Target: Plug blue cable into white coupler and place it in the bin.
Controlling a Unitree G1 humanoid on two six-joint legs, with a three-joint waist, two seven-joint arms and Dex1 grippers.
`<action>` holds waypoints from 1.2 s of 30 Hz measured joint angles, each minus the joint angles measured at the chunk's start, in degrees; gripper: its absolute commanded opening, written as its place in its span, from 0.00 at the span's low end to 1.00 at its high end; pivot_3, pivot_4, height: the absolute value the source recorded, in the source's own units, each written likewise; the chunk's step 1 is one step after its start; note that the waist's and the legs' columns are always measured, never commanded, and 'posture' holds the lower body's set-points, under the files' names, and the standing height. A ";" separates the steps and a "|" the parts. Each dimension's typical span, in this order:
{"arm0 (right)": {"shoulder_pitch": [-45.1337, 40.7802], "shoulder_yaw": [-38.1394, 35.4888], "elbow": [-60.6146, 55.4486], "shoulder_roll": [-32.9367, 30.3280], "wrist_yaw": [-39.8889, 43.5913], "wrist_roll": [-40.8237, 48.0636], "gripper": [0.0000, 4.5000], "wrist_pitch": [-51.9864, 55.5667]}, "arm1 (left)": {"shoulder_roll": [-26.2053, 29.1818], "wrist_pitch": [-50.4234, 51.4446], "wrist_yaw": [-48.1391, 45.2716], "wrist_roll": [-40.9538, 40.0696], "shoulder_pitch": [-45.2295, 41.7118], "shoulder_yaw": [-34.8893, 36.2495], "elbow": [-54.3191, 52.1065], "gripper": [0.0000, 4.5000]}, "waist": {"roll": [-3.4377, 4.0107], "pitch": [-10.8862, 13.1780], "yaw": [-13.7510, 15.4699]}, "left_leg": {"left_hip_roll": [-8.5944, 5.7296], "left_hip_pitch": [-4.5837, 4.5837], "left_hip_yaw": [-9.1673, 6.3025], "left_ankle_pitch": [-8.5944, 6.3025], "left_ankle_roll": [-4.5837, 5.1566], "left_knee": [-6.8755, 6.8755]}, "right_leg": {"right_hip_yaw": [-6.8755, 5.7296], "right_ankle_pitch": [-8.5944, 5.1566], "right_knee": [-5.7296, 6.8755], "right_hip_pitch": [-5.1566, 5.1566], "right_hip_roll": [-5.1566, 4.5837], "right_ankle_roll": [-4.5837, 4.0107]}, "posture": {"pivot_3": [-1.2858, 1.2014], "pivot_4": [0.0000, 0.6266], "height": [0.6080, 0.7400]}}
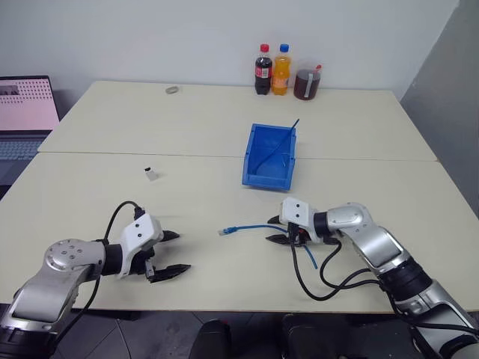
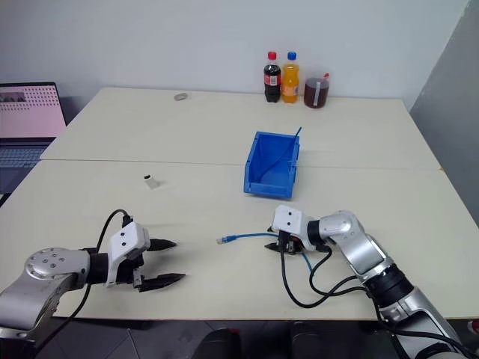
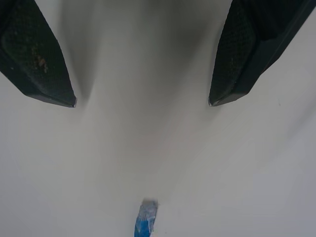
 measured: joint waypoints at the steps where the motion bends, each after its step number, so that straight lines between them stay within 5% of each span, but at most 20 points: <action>1: 0.73 -0.61 -1.88 -1.38 0.87 0.53 0.75 0.55 | -0.14 0.00 0.01 0.14 -0.81 -0.54 0.61 1.00 | -0.01 -0.01 0.00 | 0.01 0.00 0.00 0.00 0.00 0.01 | 0.00 0.00 -0.01 0.01 0.00 0.00 | 0.52 0.24 1.00; 5: 3.57 -1.53 -10.11 -6.59 3.74 2.57 0.80 4.75 | -1.70 0.47 0.83 1.47 -5.77 -3.61 2.48 1.00 | -0.01 -0.01 -0.04 | 0.03 0.00 -0.05 0.00 0.00 0.01 | -0.03 0.00 0.01 0.02 0.03 0.00 | 0.52 0.24 1.00; 26: 6.14 -6.22 -20.85 -5.44 -4.92 5.30 0.80 15.33 | -9.46 0.46 2.64 9.12 -19.59 -14.73 10.11 1.00 | 0.02 -0.09 0.06 | -0.07 0.09 -0.10 0.00 0.01 0.09 | -0.03 0.02 0.02 0.20 0.04 0.06 | 0.52 0.24 1.00; 36: 6.56 -7.12 -21.64 -5.75 -6.23 5.34 0.82 15.47 | -11.25 -0.55 4.55 10.19 -17.33 -16.17 7.47 0.49 | 0.13 -0.23 0.17 | -0.09 0.16 -0.09 0.01 0.01 0.11 | 0.00 0.03 0.01 0.29 0.01 0.12 | 0.52 0.24 1.00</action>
